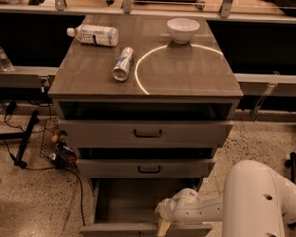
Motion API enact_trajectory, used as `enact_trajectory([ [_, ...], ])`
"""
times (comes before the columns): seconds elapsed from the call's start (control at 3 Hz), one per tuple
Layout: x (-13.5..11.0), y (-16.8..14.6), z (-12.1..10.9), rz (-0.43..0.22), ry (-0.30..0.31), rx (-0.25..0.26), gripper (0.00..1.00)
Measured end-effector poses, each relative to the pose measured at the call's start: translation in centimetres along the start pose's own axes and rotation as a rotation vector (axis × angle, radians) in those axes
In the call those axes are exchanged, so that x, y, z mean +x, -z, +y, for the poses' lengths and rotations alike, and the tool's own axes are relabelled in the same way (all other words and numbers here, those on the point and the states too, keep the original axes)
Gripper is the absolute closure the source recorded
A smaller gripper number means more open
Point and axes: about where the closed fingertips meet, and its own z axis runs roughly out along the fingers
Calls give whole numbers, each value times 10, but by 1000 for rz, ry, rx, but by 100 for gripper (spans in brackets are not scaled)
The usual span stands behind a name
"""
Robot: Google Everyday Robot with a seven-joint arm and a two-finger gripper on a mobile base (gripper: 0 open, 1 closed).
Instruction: Close bottom drawer
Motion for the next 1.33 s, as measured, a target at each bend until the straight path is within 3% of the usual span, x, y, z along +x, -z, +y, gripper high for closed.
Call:
enact_trajectory([
  [0.33, 0, 0, 0, 0, 0, 0, 99],
  [0.67, 0, 0, 0, 0, 0, 0, 96],
  [1.0, -1, 1, 0, 0, 0, 0, 74],
  [1.33, -1, 1, 0, 0, 0, 0, 43],
])
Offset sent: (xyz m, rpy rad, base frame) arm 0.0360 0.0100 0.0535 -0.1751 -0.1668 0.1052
